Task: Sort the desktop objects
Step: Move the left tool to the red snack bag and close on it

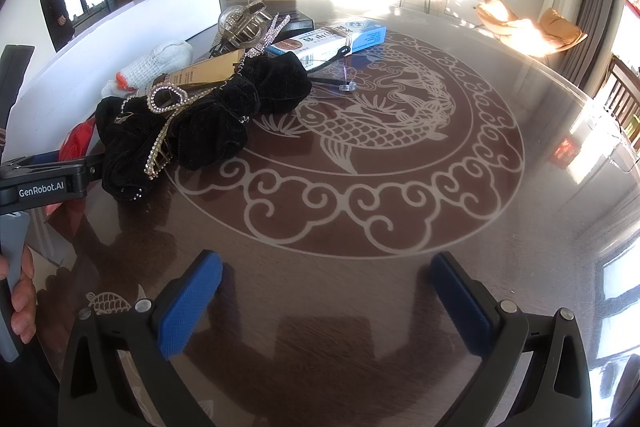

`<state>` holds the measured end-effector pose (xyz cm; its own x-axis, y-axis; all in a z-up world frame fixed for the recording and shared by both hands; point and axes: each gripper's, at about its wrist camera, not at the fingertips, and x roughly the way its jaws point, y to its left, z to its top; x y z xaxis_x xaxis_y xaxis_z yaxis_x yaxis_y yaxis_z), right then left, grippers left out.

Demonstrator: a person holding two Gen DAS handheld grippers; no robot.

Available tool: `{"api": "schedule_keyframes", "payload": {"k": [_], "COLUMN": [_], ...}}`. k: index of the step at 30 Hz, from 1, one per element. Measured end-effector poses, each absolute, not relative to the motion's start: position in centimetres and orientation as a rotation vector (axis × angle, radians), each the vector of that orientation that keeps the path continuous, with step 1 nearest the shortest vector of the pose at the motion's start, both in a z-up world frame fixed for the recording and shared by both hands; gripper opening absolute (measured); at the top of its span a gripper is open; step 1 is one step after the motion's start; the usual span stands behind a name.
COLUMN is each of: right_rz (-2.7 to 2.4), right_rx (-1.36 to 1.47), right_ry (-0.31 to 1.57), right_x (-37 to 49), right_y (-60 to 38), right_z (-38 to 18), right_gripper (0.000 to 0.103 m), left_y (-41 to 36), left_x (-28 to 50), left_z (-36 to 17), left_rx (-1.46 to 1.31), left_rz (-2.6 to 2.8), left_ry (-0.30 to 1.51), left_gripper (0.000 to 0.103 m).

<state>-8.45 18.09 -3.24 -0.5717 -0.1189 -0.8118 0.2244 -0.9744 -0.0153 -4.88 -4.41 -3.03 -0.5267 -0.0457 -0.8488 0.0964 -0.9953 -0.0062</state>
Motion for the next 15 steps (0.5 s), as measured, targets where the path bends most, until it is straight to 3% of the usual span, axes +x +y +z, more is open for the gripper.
{"api": "schedule_keyframes", "payload": {"k": [7,12,13,15], "right_rz": [-2.619,-2.619,-2.619,-2.619], "right_rx": [1.34,1.34,1.34,1.34], "right_ry": [0.173,0.173,0.172,0.172], "right_x": [-8.4,-8.5,-8.5,-8.5], "right_y": [18.1,18.1,18.1,18.1], "right_z": [-3.2,-3.3,-3.2,-3.3], "right_gripper": [0.103,0.103,0.103,0.103], "left_y": [-4.8,-6.2,-6.4,-6.7], "left_x": [-4.8,-4.5,-4.4,-4.2], "left_z": [-3.0,-2.5,-2.4,-2.1], "left_rx": [1.482,1.465,1.454,1.423], "left_rz": [-2.651,-2.665,-2.67,-2.684], "left_ry": [0.1,0.234,0.254,0.278], "left_gripper": [0.103,0.103,0.101,0.079]}}
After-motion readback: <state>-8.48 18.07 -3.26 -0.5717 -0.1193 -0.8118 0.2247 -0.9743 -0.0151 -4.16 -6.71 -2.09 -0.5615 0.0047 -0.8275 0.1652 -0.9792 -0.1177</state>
